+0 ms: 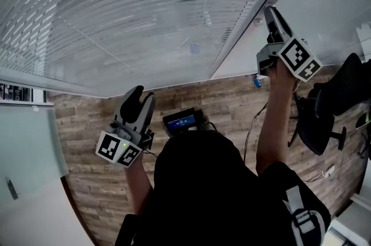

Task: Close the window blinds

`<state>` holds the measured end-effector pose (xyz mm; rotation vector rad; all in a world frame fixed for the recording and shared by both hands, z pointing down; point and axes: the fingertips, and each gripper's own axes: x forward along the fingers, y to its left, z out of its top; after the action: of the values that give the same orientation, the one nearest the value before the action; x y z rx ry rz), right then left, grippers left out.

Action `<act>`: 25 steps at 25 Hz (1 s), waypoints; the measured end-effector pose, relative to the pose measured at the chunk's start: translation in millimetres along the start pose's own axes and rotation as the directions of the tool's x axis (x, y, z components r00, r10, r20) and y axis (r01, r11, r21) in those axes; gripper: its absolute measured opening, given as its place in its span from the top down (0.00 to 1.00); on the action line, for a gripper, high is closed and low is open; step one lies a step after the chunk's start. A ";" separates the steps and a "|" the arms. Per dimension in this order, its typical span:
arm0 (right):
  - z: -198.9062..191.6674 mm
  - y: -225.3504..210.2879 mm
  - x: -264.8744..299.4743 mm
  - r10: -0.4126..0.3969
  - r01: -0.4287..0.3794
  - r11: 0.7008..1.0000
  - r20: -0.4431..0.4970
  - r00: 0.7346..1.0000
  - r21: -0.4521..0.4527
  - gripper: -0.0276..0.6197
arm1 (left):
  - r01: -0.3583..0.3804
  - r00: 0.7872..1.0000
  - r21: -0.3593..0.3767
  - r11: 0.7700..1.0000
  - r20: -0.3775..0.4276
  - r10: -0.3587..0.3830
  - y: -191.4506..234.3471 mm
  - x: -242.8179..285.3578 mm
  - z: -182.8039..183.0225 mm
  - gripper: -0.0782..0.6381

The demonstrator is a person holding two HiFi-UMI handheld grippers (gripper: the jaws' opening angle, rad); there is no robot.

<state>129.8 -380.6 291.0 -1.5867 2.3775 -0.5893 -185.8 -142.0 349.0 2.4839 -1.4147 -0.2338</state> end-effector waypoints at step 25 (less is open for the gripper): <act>-0.4 3.3 -3.4 -0.092 0.087 0.990 -0.038 0.995 -0.111 0.76 | -0.002 1.000 0.023 1.000 -0.020 0.002 -25.4 11.4 -0.9 0.69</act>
<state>128.3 -376.3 289.8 -1.7515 2.4185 -0.5229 -159.0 -139.4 341.8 2.4959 -1.4197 -0.1936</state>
